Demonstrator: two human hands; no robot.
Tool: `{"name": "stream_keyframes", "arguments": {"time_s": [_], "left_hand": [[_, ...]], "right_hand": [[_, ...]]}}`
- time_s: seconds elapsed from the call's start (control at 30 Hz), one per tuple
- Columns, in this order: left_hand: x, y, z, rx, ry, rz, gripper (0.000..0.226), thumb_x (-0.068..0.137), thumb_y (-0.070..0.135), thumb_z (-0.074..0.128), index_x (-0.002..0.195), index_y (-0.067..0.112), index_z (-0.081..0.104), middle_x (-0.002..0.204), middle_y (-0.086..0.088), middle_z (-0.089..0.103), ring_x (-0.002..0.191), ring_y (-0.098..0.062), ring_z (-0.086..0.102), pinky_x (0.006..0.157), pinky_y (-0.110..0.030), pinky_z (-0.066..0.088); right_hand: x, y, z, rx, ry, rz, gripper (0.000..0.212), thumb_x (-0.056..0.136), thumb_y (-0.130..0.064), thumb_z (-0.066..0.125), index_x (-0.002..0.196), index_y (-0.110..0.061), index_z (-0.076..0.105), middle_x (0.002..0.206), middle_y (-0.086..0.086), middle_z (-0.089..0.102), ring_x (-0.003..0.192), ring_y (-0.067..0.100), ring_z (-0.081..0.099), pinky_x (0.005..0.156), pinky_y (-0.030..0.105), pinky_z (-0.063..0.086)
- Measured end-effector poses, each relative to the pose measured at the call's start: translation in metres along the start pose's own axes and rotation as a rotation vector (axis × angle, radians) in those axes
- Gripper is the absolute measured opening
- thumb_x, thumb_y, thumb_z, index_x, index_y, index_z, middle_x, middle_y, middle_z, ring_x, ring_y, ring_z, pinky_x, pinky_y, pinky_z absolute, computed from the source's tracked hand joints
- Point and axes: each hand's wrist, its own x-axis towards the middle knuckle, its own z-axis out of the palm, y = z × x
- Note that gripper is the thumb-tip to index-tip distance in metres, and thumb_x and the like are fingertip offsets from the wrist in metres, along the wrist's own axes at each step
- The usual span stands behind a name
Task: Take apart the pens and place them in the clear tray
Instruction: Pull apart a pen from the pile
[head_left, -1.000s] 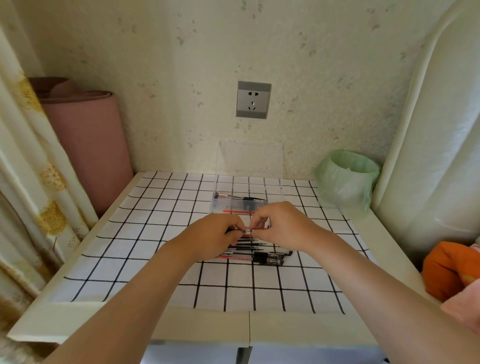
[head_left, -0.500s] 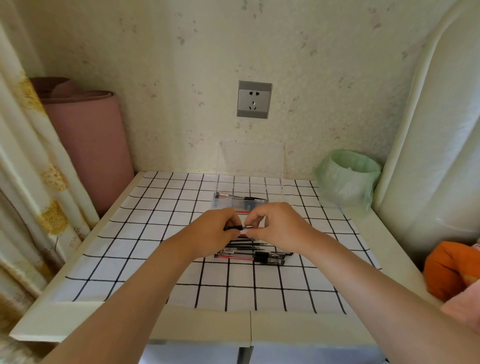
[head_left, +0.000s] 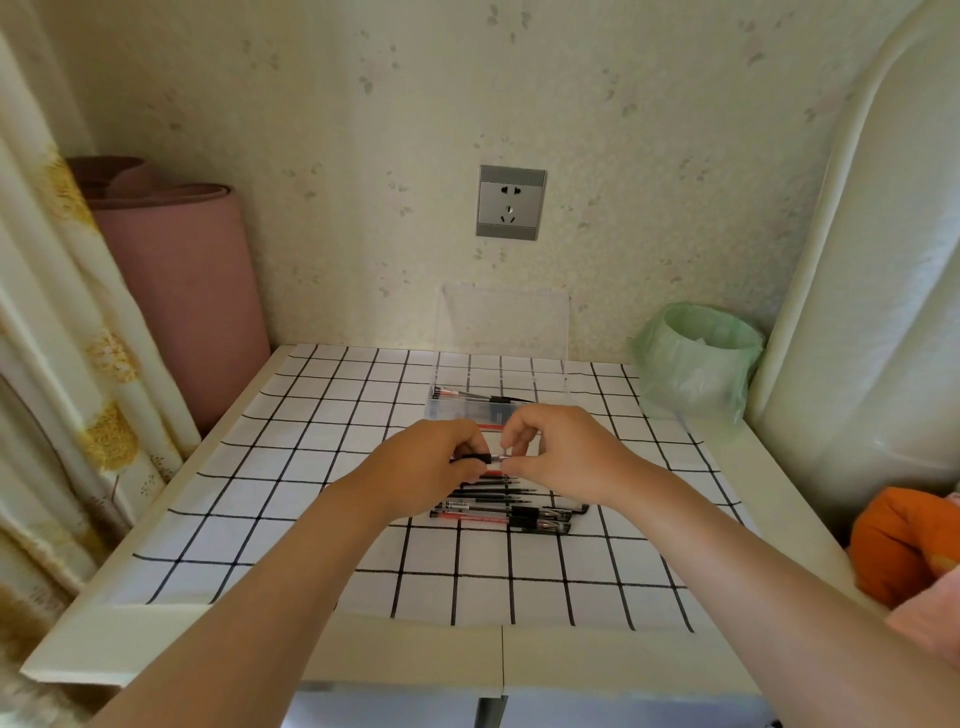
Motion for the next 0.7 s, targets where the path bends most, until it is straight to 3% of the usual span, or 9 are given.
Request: {"name": "stream_keyframes", "arguments": {"time_s": [0.1,0.2,0.3,0.37,0.47,0.57,0.7], "left_hand": [[-0.0002,0.0007,-0.0004,-0.003,-0.002,0.002,0.007,0.093,0.030,0.059,0.099,0.031,0.064,0.087,0.012,0.066,0.080,-0.006,0.061,0.077,-0.036,0.055],[-0.0007,0.0011,-0.0005,0.001,-0.007,0.006,0.007,0.094,0.030,0.058,0.098,0.030,0.063,0.085,0.011,0.067,0.079,-0.006,0.062,0.078,-0.037,0.055],[-0.0003,0.0008,0.0000,0.005,-0.008,-0.006,0.007,0.094,0.031,0.058,0.098,0.031,0.063,0.084,0.010,0.067,0.078,-0.008,0.062,0.077,-0.039,0.055],[0.0000,0.0006,0.0006,0.015,-0.011,-0.006,0.006,0.093,0.032,0.058,0.096,0.032,0.063,0.084,0.008,0.067,0.077,-0.011,0.063,0.077,-0.041,0.055],[0.0004,0.0000,0.0008,0.019,-0.015,-0.001,0.006,0.094,0.032,0.057,0.097,0.032,0.063,0.085,0.009,0.068,0.079,-0.011,0.063,0.077,-0.042,0.055],[0.0001,-0.0006,0.0008,0.039,-0.021,0.009,0.007,0.094,0.032,0.057,0.098,0.032,0.063,0.086,0.011,0.067,0.079,-0.008,0.063,0.077,-0.040,0.055],[-0.0005,0.0003,0.0011,0.062,-0.023,0.008,0.007,0.095,0.032,0.056,0.096,0.033,0.062,0.082,0.009,0.067,0.073,-0.010,0.061,0.074,-0.040,0.055]], "right_hand": [[-0.0003,-0.0007,-0.0012,-0.013,-0.016,-0.020,0.007,0.089,-0.036,0.068,0.091,-0.029,0.069,0.090,-0.012,0.066,0.061,-0.013,0.051,0.058,0.017,0.033],[-0.0001,0.0009,0.0016,-0.060,-0.049,-0.016,0.022,0.097,-0.043,0.054,0.095,-0.028,0.069,0.081,-0.010,0.063,0.058,-0.003,0.049,0.057,0.023,0.034],[-0.0006,0.0025,0.0020,-0.049,-0.064,0.001,0.021,0.089,-0.048,0.064,0.106,-0.035,0.066,0.090,-0.015,0.063,0.065,-0.005,0.052,0.061,0.020,0.037],[-0.0005,0.0025,0.0023,-0.048,-0.058,-0.011,0.020,0.084,-0.039,0.073,0.102,-0.034,0.065,0.091,-0.015,0.064,0.065,-0.011,0.053,0.061,0.017,0.037],[0.0007,0.0012,0.0021,-0.060,-0.056,-0.027,0.009,0.090,-0.037,0.066,0.097,-0.031,0.068,0.087,-0.016,0.063,0.063,-0.014,0.051,0.057,0.017,0.033],[0.0002,0.0003,0.0017,-0.094,-0.107,-0.005,0.022,0.097,-0.041,0.053,0.100,-0.029,0.071,0.076,-0.016,0.058,0.061,-0.004,0.049,0.058,0.022,0.034],[-0.0004,0.0013,0.0007,-0.093,-0.086,-0.004,0.024,0.086,-0.045,0.069,0.108,-0.037,0.066,0.094,-0.019,0.063,0.070,-0.008,0.054,0.066,0.020,0.042]]}}
